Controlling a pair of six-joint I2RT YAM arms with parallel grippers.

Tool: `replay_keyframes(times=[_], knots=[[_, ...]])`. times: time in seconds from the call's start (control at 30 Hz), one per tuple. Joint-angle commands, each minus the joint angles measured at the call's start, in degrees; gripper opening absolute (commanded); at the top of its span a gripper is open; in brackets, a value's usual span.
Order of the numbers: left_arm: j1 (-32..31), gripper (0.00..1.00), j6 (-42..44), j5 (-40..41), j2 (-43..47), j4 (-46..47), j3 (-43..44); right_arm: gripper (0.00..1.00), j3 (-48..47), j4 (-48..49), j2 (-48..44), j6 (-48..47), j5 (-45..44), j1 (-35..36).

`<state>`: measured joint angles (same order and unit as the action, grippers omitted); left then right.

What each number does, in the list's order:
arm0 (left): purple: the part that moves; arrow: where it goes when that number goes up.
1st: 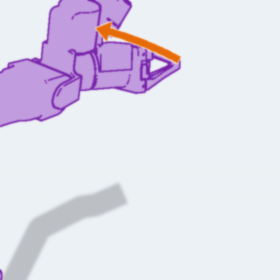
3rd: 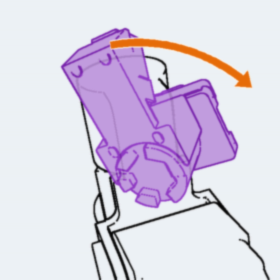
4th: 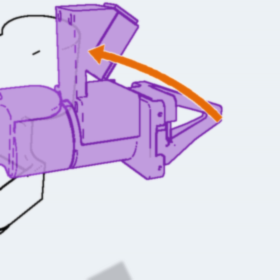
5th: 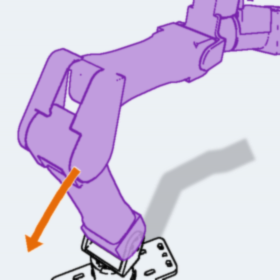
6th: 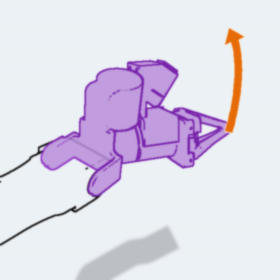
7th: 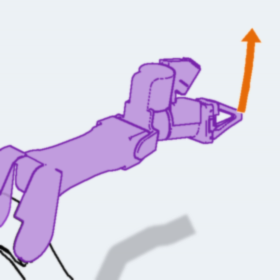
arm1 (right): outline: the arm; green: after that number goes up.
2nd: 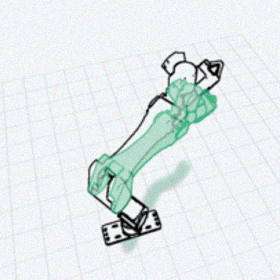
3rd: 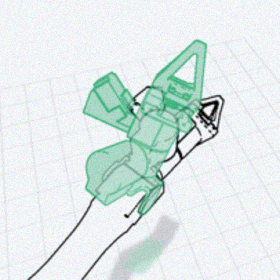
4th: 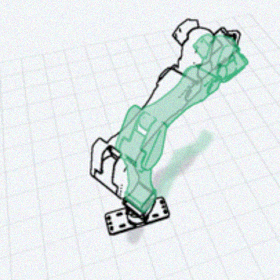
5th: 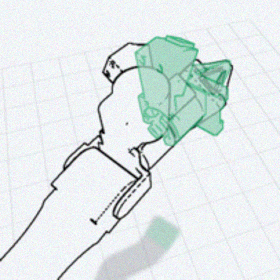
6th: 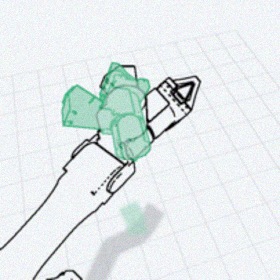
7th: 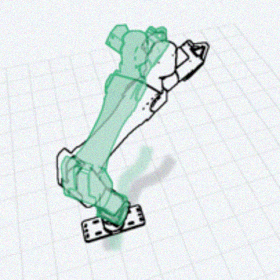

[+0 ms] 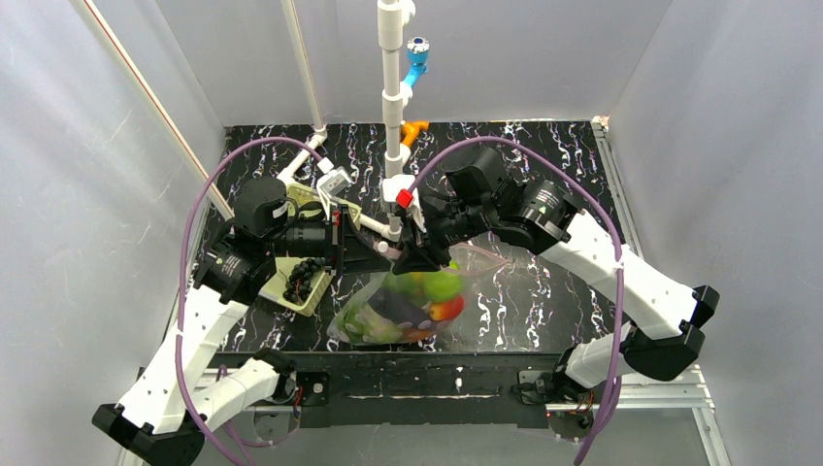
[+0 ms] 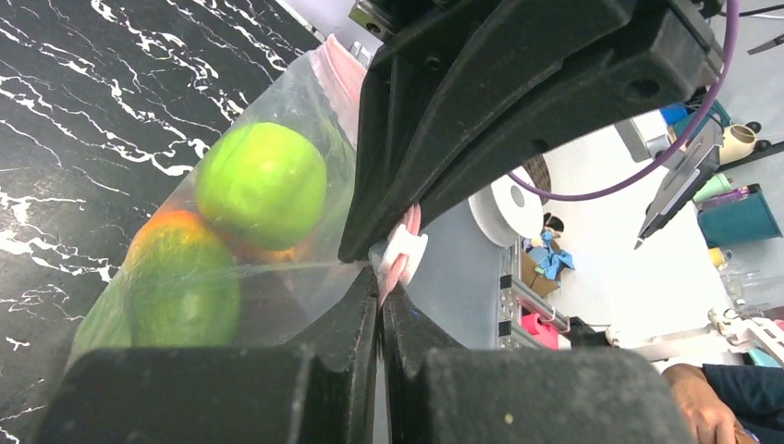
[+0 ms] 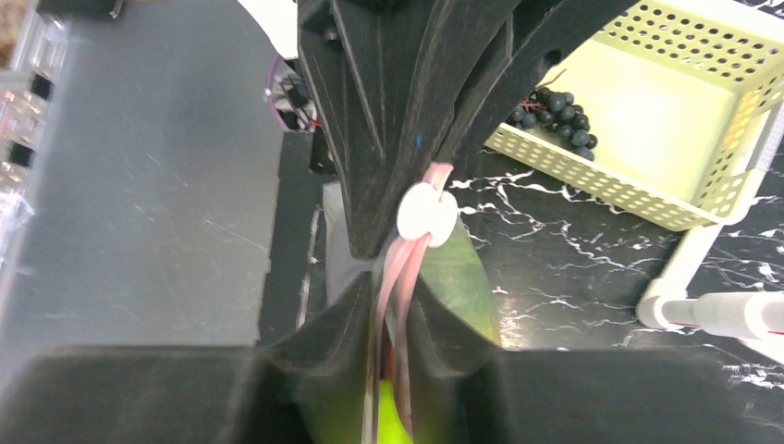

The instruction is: Place the food in the zip-top bag and seal the zipper

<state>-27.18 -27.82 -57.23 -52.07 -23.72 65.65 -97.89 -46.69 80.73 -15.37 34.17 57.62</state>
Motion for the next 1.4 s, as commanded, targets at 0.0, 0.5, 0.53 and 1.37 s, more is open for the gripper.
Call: replay_keyframes(times=[0.0, 0.5, 0.53, 1.37], knots=[[0.2, 0.00, 2.8, -0.6, 1.2, -0.5, 3.1, 0.01, 3.5, 5.3, -4.4, 5.2, -0.2, -1.7], [0.2, 0.54, -7.4, 5.2, 4.5, 17.7, -11.5, 0.01, 5.1, 12.4, -4.0, 18.9, 11.8, -7.6], [0.2, 0.55, -7.7, 5.1, 4.2, 18.3, -11.5, 0.01, 5.3, 12.9, -4.0, 19.2, 12.0, -7.6], [0.1, 0.00, -15.9, -1.8, 4.2, 36.9, -15.8, 0.30, 5.3, 13.3, -3.6, 22.9, 11.9, -7.9]])
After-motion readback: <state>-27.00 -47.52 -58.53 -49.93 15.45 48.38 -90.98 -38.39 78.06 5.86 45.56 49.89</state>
